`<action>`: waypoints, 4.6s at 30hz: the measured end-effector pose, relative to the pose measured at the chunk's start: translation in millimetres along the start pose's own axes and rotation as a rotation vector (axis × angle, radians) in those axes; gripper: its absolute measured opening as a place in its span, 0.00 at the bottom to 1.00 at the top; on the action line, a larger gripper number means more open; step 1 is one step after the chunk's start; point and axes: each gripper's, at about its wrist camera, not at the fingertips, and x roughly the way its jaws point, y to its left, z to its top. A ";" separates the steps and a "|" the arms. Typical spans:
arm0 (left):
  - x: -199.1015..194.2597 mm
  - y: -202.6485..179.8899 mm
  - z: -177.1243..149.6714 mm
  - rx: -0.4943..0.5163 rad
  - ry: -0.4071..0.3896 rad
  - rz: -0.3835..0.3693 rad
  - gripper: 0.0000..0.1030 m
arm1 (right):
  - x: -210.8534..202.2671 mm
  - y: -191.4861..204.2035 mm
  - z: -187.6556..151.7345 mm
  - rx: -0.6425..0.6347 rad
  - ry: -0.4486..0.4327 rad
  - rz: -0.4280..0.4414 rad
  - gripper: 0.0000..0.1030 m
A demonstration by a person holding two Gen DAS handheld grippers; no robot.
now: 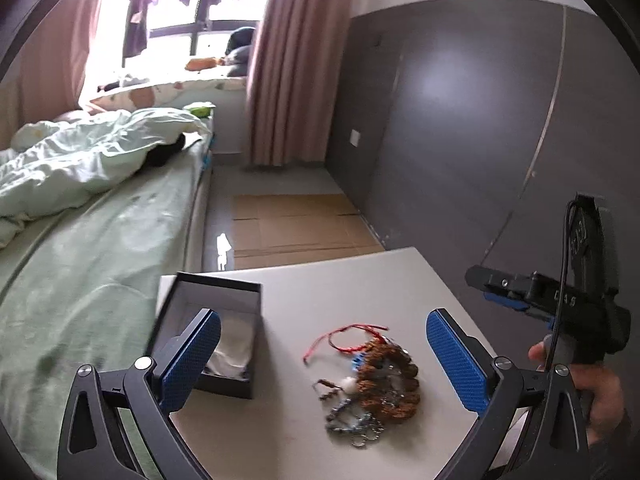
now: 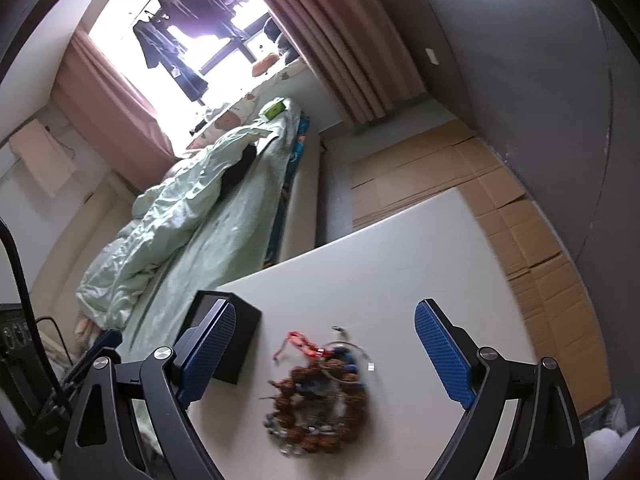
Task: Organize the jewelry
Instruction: 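Grasp the brown bead bracelet with the left tool, then lift the brown bead bracelet with the left tool toward the box, then lower the brown bracelet into the box with the left tool while the right tool grasps the silver hoop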
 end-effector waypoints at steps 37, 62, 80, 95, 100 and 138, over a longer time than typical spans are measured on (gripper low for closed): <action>117.8 -11.3 -61.8 -0.101 0.361 -0.200 0.20 | 25.9 -48.8 -24.4 -0.061 0.200 0.035 0.87; 59.8 0.9 -31.2 -0.148 0.255 -0.255 0.19 | 55.8 -26.2 -35.0 -0.099 0.318 0.103 0.71; 24.6 37.8 -22.1 -0.187 0.182 -0.193 0.19 | 87.3 13.1 -59.7 -0.339 0.418 -0.040 0.71; 1.1 47.9 -22.0 -0.193 0.160 -0.160 0.19 | 89.6 25.5 -64.7 -0.458 0.416 -0.094 0.50; -7.5 52.1 -18.6 -0.193 0.144 -0.148 0.19 | 75.6 26.7 -57.3 -0.401 0.390 -0.027 0.50; 44.7 133.4 10.9 -0.271 0.175 0.018 0.59 | 85.0 110.4 -23.9 -0.173 0.199 0.238 0.50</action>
